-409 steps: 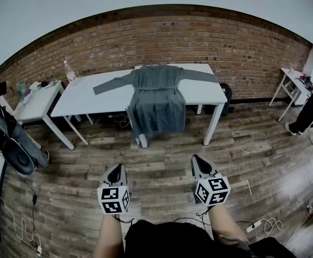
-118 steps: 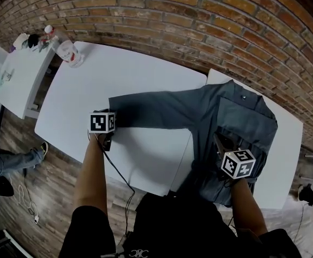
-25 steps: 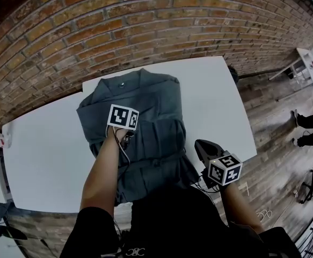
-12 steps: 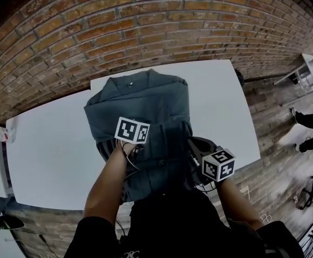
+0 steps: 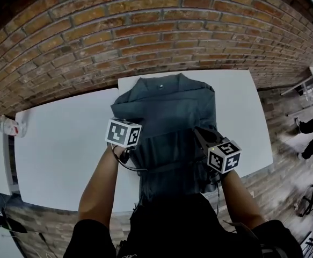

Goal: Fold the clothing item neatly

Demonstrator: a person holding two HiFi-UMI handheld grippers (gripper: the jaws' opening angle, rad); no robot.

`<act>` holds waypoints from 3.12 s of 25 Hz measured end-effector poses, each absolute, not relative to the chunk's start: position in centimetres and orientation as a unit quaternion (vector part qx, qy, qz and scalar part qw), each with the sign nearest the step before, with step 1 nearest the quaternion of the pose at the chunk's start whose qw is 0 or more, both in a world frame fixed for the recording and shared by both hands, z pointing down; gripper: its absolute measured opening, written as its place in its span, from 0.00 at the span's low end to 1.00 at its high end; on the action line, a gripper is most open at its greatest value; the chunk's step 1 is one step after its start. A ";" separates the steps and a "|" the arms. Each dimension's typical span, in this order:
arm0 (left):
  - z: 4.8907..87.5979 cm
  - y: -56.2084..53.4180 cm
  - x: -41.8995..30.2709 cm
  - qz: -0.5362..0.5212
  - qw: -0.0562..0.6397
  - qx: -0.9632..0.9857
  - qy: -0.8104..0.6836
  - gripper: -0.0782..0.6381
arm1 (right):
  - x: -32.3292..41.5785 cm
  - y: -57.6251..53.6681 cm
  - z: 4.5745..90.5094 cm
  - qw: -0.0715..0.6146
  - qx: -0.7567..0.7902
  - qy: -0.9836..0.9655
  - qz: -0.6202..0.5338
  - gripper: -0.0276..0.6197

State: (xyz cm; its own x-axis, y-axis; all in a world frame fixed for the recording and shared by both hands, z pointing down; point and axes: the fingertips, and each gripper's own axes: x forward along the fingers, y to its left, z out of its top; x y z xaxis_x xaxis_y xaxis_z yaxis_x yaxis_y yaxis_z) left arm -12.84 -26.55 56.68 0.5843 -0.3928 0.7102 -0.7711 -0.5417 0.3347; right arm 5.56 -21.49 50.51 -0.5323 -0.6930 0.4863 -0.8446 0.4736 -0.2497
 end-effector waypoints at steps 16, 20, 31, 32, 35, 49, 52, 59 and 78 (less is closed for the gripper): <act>53.4 -35.0 -18.7 0.311 0.220 0.849 -0.367 0.19 | 4.2 -32.5 48.6 0.264 0.434 -0.850 0.139 0.05; 54.9 -37.9 -17.9 0.334 0.224 0.843 -0.358 0.26 | 5.8 -37.4 50.2 0.274 0.403 -0.856 0.171 0.06; 60.4 -45.2 -15.3 0.383 0.282 0.814 -0.332 0.35 | 6.0 -49.1 58.8 0.370 0.312 -0.835 0.261 0.30; 60.8 -45.7 -15.3 0.384 0.288 0.811 -0.334 0.35 | 5.9 -49.5 59.7 0.380 0.302 -0.830 0.274 0.32; 61.8 -46.3 -15.1 0.389 0.310 0.802 -0.331 0.35 | 5.6 -50.1 62.1 0.422 0.271 -0.814 0.294 0.32; 62.3 -46.0 -14.4 0.412 0.307 0.795 -0.322 0.14 | 3.5 -48.9 62.1 0.423 0.248 -0.845 0.215 0.07; 60.1 -45.4 -13.9 0.378 0.294 0.818 -0.317 0.13 | 3.0 -48.0 59.5 0.384 0.240 -0.868 0.202 0.07; 53.9 -41.6 -13.0 0.318 0.226 0.869 -0.303 0.13 | 3.0 -43.9 52.5 0.313 0.226 -0.908 0.163 0.07; 59.7 -24.2 -10.3 0.481 -0.098 0.859 -0.142 0.19 | 6.6 -28.0 57.2 0.421 0.082 -0.895 0.118 0.12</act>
State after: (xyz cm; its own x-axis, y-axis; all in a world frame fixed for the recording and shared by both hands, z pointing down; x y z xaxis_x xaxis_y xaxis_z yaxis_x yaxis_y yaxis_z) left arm -10.33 -24.19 59.72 0.4964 -0.3373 0.7998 -0.1492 -0.9409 -0.3042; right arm 6.65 -27.99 57.16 -0.6316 -0.0465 0.7739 -0.2456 0.9588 -0.1428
